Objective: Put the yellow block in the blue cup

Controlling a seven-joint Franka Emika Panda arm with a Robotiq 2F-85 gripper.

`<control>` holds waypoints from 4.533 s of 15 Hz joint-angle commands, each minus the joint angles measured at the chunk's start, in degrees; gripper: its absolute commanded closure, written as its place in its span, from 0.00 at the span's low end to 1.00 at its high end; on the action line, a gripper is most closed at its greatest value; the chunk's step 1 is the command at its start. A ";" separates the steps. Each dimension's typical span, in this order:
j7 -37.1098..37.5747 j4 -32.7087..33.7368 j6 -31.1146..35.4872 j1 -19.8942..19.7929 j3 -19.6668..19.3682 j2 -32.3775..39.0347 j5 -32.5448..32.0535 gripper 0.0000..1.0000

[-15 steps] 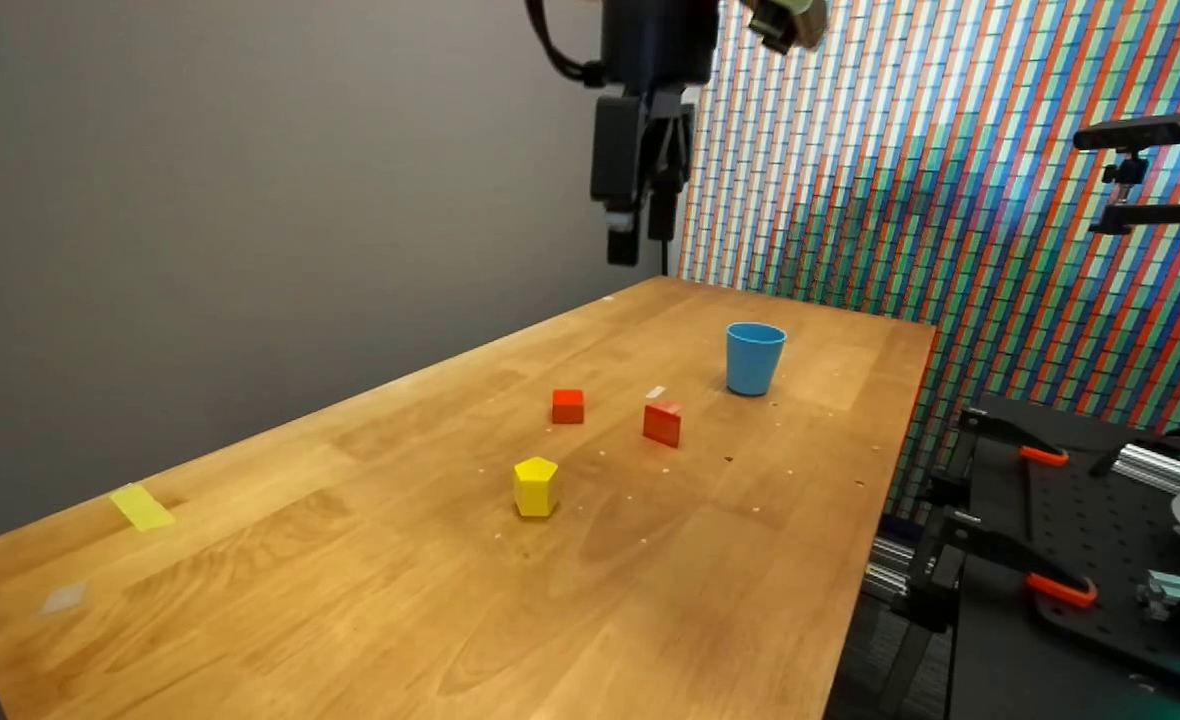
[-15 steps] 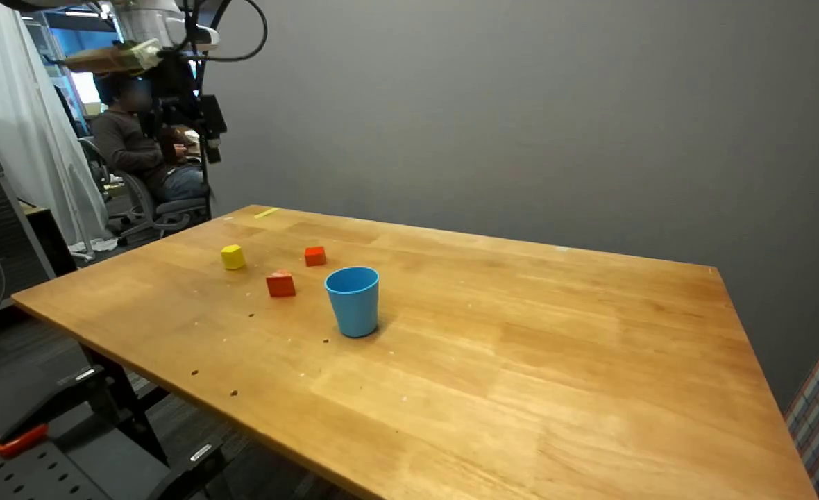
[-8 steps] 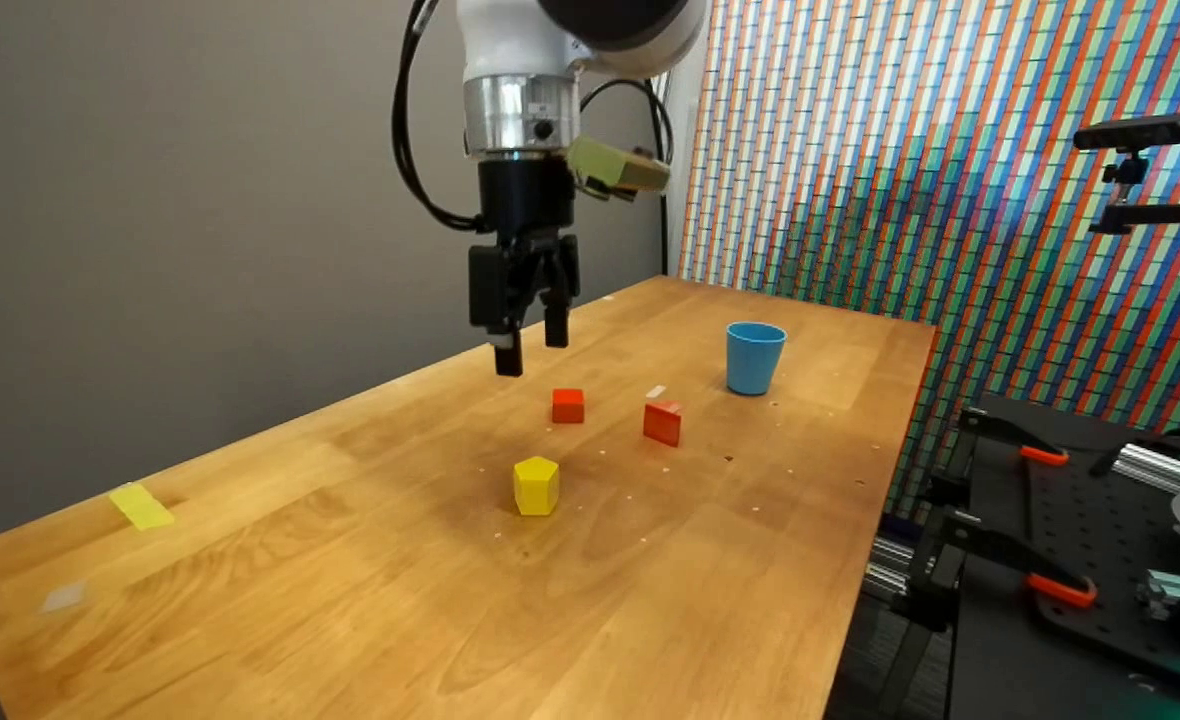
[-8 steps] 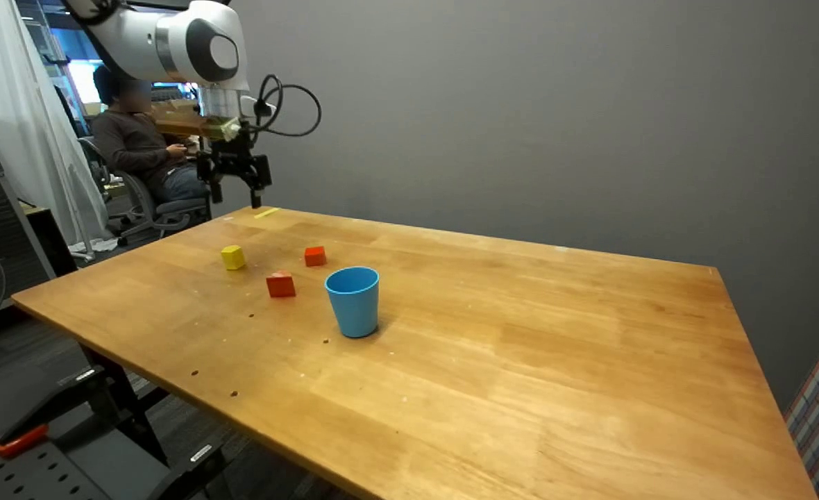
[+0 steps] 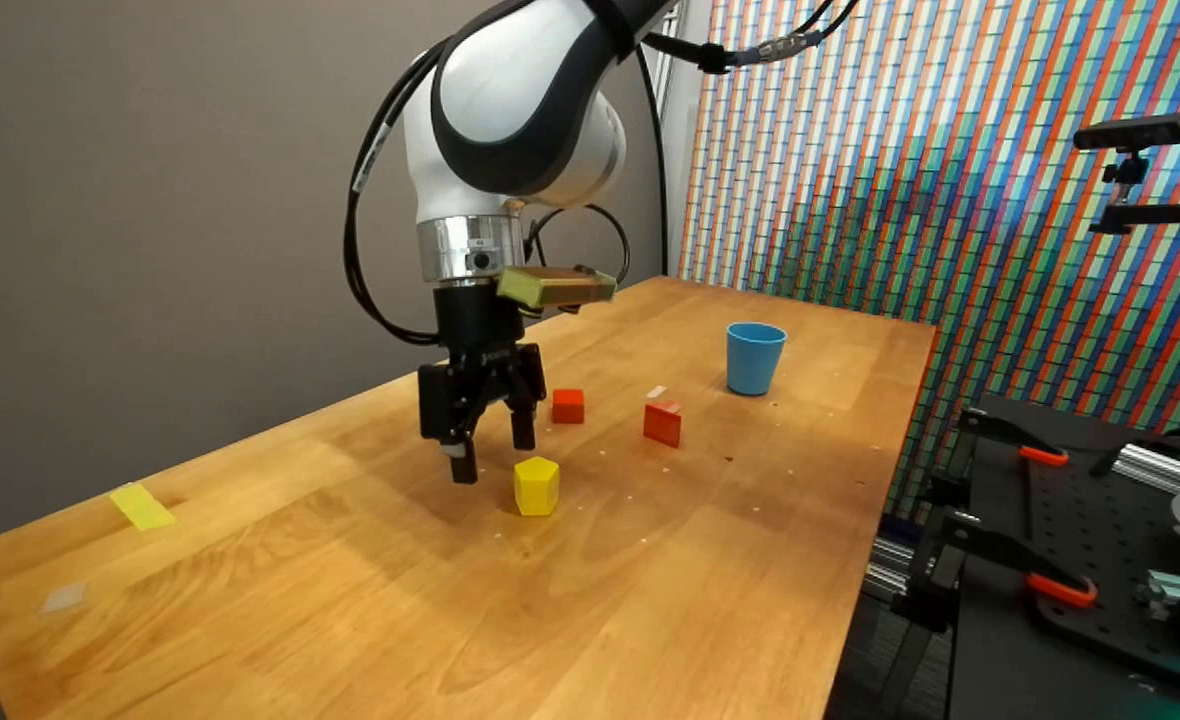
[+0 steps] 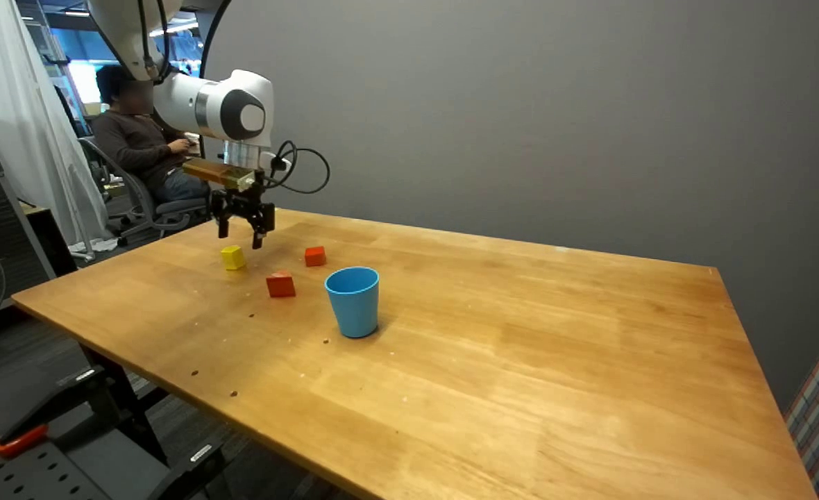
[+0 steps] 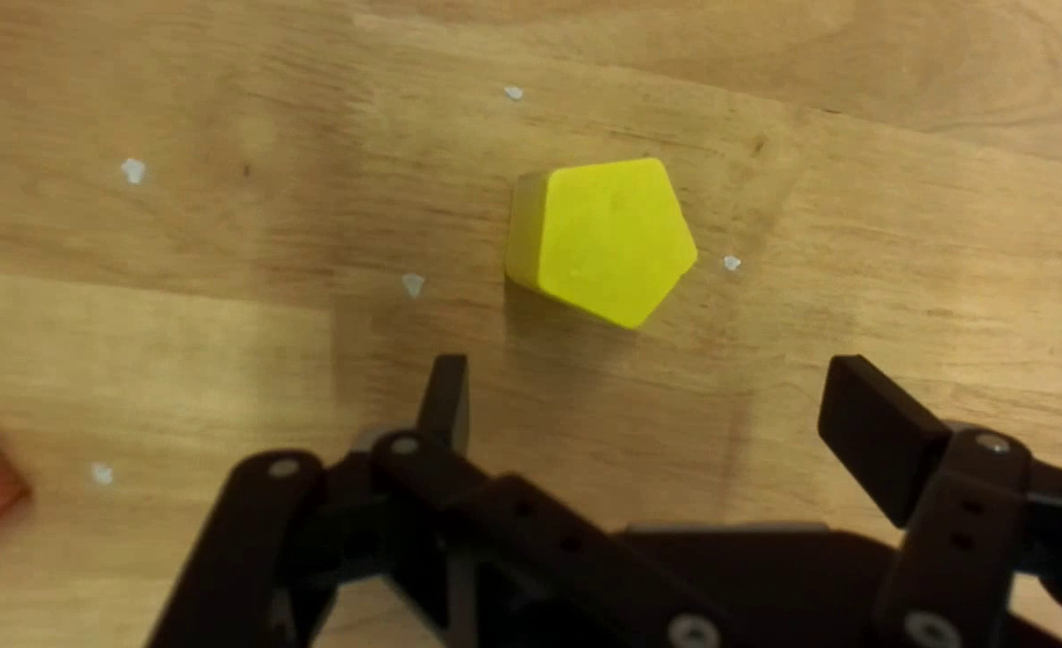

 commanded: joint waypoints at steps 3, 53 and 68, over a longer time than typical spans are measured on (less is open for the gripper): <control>7.06 -1.50 2.62 4.10 -2.49 -0.46 1.79 0.00; 75.82 -52.86 23.94 -11.65 -19.19 -43.82 -22.86 0.77; 51.61 -44.26 8.89 -4.93 -6.69 -48.23 -8.81 0.00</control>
